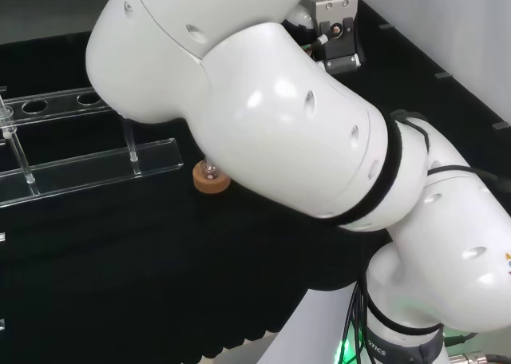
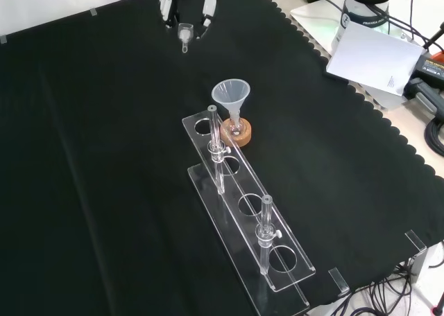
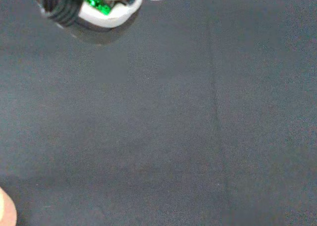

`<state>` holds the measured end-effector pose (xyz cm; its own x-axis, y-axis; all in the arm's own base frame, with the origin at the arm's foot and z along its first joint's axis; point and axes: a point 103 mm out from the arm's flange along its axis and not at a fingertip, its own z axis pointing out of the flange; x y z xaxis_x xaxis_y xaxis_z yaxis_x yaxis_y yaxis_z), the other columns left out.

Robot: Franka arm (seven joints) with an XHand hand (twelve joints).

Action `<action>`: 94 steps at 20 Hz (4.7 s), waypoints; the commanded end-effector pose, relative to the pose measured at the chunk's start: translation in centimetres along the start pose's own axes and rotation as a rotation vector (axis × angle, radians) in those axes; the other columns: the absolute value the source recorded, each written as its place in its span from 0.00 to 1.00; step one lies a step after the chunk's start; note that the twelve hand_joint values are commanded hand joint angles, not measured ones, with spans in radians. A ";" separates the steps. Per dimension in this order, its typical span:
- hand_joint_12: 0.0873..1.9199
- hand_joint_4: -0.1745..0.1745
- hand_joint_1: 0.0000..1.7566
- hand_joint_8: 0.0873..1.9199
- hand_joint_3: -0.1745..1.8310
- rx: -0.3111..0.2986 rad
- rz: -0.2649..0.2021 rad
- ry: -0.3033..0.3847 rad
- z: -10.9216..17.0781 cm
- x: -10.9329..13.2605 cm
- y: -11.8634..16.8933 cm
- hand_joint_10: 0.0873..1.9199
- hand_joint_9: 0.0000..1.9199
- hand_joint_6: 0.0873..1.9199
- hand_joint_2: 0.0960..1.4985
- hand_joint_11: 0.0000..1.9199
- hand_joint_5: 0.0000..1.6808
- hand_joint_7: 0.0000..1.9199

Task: Pour all the NaCl from the weighing funnel into the round-bottom flask.

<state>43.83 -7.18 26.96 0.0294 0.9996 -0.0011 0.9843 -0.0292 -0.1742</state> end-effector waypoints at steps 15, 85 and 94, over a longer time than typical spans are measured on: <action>0.38 1.00 0.63 0.23 0.36 0.072 -0.013 -0.075 0.4 1.5 -6.1 0.00 0.74 0.31 0.45 0.63 0.75 0.57; 0.38 1.00 0.63 0.23 0.36 0.186 -0.108 -0.432 1.9 7.8 -3.1 0.00 0.75 0.30 0.45 0.63 0.75 0.57; 0.38 1.00 0.63 0.23 0.36 0.190 -0.112 -0.479 1.5 8.3 -3.1 0.00 0.75 0.30 0.45 0.63 0.75 0.57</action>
<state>40.69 0.96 25.99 -0.1944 0.8949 -0.4016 0.9278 0.0349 -0.3713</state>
